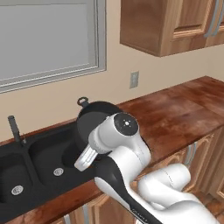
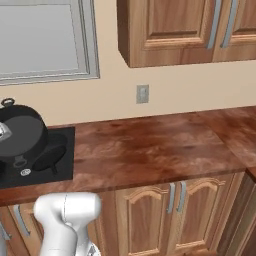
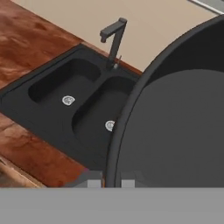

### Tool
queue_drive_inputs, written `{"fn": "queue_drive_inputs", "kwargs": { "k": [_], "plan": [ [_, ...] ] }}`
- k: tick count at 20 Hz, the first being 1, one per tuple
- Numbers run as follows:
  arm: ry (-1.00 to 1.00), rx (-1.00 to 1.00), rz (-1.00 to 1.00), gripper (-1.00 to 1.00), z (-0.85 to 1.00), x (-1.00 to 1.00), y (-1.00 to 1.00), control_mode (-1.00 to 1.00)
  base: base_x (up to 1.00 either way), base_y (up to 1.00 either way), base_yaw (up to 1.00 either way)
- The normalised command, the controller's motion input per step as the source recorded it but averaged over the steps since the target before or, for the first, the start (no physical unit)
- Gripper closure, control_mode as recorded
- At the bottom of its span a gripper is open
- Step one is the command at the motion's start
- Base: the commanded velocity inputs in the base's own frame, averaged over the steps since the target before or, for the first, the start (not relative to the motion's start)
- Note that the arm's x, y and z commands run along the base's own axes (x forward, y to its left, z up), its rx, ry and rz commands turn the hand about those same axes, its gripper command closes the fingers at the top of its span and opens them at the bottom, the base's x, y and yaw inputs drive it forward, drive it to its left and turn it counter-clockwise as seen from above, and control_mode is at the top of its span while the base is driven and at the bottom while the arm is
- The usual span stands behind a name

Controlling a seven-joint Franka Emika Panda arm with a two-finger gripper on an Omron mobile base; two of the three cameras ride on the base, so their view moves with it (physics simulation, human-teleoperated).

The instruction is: Move the pot and pan from the stove into the sink.

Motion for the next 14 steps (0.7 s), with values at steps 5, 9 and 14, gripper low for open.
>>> {"fn": "queue_drive_inputs", "kwargs": {
  "k": [5,9,14],
  "plan": [
    [0.00,-0.03,0.01,1.00,-0.03,0.75,0.39,-1.00,0.00,0.00,0.00],
    [0.00,-0.09,0.00,1.00,-0.05,0.30,0.40,-1.00,0.00,0.00,0.00],
    [0.03,-0.04,0.01,1.00,-0.08,0.00,0.08,-1.00,0.00,0.00,0.00]
  ]
}}
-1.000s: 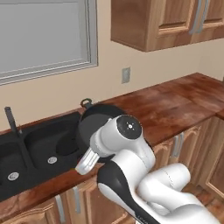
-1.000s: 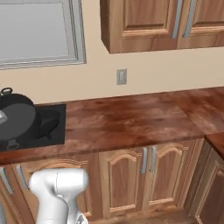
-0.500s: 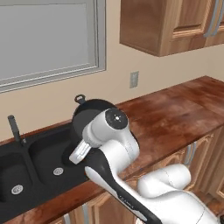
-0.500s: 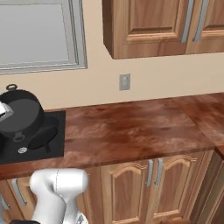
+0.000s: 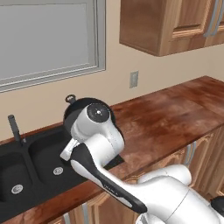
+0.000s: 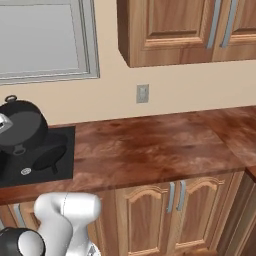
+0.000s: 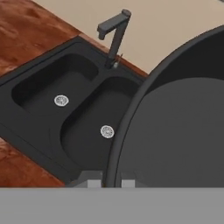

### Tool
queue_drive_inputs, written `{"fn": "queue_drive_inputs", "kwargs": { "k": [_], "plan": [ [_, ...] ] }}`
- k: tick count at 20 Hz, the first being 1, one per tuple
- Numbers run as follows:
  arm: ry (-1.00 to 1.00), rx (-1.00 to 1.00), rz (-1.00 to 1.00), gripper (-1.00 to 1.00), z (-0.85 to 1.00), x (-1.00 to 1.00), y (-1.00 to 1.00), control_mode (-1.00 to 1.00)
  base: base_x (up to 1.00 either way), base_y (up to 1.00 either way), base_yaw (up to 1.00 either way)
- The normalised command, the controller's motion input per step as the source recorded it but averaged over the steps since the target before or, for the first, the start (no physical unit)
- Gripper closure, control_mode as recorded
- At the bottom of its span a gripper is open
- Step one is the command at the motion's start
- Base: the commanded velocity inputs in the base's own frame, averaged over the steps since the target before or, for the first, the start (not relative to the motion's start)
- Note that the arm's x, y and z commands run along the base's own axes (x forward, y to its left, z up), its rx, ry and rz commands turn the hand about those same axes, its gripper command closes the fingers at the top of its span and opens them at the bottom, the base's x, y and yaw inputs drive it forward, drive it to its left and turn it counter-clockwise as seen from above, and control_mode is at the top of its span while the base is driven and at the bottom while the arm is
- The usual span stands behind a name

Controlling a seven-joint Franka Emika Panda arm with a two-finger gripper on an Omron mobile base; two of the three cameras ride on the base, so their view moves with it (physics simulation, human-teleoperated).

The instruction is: Move the pot and pan from the stove into the sink.

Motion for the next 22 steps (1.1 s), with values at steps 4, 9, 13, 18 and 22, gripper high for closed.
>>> {"fn": "queue_drive_inputs", "kwargs": {
  "k": [4,9,13,18,22],
  "plan": [
    [0.06,-0.08,0.04,1.00,-0.44,0.09,0.21,-1.00,0.00,0.00,0.00],
    [0.06,-0.07,0.10,1.00,-0.46,0.04,0.20,-1.00,0.00,0.00,0.00],
    [0.09,0.00,0.24,1.00,-0.29,0.00,0.01,-1.00,0.00,0.00,0.00],
    [0.11,-0.01,0.27,1.00,-0.21,0.00,0.00,-1.00,0.00,0.00,0.00],
    [0.05,-0.04,0.12,1.00,-0.17,0.00,0.00,-1.00,0.00,0.00,0.00]
  ]
}}
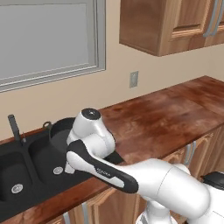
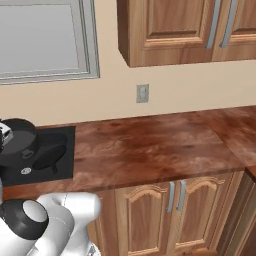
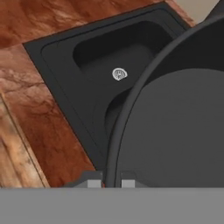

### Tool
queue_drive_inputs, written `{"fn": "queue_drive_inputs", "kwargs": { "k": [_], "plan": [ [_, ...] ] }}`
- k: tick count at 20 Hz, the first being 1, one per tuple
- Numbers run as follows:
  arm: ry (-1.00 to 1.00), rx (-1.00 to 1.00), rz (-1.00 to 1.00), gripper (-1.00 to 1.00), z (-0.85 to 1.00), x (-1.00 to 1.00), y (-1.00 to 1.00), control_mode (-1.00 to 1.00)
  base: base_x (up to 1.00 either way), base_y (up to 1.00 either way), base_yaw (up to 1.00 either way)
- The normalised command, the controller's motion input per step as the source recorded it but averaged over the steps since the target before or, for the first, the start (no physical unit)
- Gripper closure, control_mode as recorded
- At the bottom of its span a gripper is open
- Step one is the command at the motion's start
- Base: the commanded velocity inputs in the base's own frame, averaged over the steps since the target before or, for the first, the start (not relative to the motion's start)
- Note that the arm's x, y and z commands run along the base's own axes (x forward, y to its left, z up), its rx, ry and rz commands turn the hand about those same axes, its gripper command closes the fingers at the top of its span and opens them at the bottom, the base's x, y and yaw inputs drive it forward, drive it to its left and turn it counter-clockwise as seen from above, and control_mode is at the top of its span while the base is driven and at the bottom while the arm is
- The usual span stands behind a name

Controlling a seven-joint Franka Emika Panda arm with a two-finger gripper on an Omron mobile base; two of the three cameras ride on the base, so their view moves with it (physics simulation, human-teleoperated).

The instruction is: Move the pot and pan from the stove into the sink.

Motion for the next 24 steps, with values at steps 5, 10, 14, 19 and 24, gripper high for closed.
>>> {"fn": "queue_drive_inputs", "kwargs": {
  "k": [5,10,14,19,24],
  "plan": [
    [-0.02,-0.04,0.00,1.00,-0.15,0.00,0.00,-1.00,0.00,0.00,0.00],
    [0.05,-0.09,0.00,1.00,-0.39,0.06,0.00,-1.00,0.00,0.00,0.00],
    [0.00,-0.01,0.01,1.00,-0.15,0.74,0.07,-1.00,0.00,0.00,0.00],
    [0.04,0.00,0.05,1.00,-0.29,0.82,0.28,-1.00,0.00,0.00,0.00],
    [0.06,-0.04,0.05,1.00,-0.42,0.68,0.50,-1.00,0.00,0.00,0.00]
  ]
}}
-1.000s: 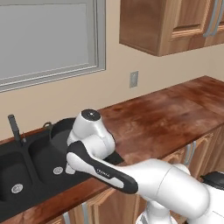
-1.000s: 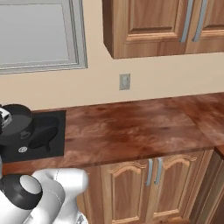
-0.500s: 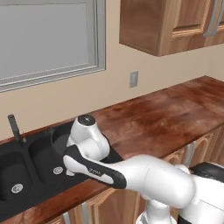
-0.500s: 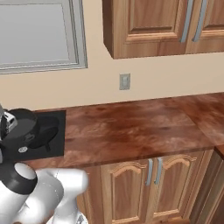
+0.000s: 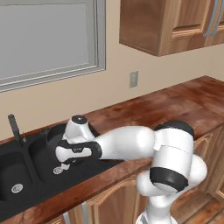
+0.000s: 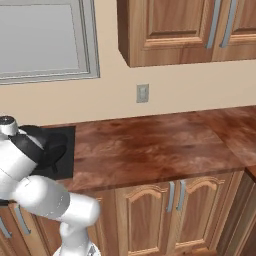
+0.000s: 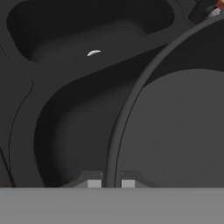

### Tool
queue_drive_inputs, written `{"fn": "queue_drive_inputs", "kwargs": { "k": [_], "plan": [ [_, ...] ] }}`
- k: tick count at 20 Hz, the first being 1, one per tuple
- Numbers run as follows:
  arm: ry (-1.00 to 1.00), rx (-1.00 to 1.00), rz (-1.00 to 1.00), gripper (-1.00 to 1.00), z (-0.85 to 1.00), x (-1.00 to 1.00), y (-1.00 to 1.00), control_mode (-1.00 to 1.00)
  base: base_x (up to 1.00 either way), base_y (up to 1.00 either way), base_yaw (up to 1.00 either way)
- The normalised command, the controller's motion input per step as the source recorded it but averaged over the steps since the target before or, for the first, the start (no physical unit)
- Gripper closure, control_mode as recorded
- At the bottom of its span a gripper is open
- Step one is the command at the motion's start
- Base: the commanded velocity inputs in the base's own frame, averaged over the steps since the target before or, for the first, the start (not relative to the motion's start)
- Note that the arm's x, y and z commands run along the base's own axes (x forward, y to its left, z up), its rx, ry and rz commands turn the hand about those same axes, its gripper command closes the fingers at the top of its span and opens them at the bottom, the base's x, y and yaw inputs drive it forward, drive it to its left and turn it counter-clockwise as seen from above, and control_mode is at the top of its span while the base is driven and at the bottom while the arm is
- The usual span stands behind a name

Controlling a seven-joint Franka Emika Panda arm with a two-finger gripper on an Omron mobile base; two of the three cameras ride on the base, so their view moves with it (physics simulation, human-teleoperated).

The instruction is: Move the pot and pan from the stove into the sink.

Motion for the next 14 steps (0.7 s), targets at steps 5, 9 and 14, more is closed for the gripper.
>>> {"fn": "queue_drive_inputs", "kwargs": {
  "k": [5,9,14],
  "plan": [
    [0.05,-0.03,0.09,1.00,-0.33,0.44,0.48,-1.00,0.00,0.00,0.00],
    [0.00,-0.13,0.04,1.00,-0.30,0.13,0.42,-1.00,0.00,0.00,0.00],
    [0.00,-0.01,0.00,1.00,-0.04,0.00,0.01,-1.00,0.00,0.00,0.00]
  ]
}}
